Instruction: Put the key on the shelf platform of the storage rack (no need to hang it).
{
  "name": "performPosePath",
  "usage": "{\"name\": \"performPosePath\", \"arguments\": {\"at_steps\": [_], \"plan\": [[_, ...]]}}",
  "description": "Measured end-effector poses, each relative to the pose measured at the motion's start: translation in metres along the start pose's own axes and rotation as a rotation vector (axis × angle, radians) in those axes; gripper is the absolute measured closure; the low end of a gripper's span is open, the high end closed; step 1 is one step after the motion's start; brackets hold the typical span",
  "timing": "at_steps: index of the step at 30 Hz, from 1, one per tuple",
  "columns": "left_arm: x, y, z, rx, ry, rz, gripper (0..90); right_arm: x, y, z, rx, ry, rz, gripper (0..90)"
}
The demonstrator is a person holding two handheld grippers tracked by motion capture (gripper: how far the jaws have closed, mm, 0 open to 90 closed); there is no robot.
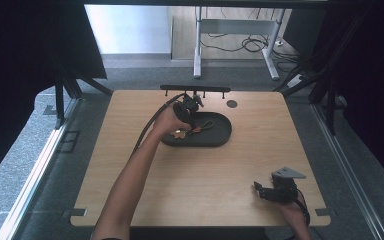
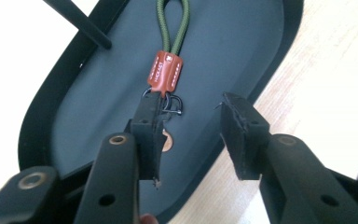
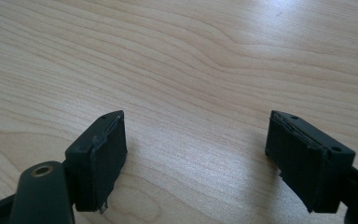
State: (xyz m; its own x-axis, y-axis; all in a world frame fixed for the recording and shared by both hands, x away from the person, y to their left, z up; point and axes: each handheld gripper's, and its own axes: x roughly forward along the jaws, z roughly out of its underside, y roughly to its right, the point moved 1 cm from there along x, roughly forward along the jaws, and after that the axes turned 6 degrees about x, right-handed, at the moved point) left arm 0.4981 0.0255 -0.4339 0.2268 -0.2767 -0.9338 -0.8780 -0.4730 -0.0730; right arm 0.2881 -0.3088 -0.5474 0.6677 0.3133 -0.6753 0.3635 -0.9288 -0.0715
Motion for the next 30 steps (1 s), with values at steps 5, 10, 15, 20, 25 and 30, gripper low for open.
{"name": "performPosePath", "arguments": {"at_steps": [5,10,15,20,25,30], "plan": [[-0.019,0.009,0.015,0.002,0.061,0.007,53.2,0.000,0.000,0.000,0.000,-0.001,0.001,20.6],[-0.035,0.024,0.034,0.016,0.112,0.016,50.2,0.000,0.000,0.000,0.002,-0.001,0.001,20.6],[-0.045,0.036,0.051,0.027,0.136,0.029,48.1,0.000,0.000,0.000,0.004,-0.001,0.003,20.6],[-0.052,0.046,0.073,0.028,0.169,0.042,47.4,0.000,0.000,0.000,0.005,-0.001,0.003,20.6],[-0.054,0.057,0.098,0.017,0.199,0.050,47.0,0.000,0.000,0.000,0.007,-0.002,0.004,20.6],[-0.055,0.071,0.126,-0.011,0.239,0.053,46.5,0.000,0.000,0.000,0.007,-0.002,0.005,20.6]]}}
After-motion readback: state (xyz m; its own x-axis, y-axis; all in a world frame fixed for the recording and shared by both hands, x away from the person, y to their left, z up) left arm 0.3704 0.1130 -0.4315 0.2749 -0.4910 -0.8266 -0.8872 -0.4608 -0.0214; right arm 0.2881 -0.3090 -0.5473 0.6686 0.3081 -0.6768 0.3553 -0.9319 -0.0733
